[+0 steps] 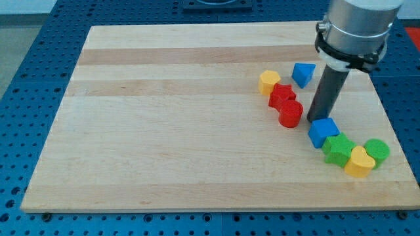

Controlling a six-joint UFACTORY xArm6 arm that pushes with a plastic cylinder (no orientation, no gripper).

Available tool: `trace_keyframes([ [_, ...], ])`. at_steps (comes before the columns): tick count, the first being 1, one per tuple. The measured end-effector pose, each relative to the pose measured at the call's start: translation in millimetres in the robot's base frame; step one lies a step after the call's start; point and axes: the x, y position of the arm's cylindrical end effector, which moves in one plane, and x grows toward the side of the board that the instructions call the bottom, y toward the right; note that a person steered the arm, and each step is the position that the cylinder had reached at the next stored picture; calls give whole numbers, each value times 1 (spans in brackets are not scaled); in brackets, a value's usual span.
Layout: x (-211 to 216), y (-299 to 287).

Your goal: Move the group of blocks towards the bottom right of the board

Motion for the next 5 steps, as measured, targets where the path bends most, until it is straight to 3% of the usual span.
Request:
trace_keyframes([
  [4, 22, 17],
  [5, -2, 17],
])
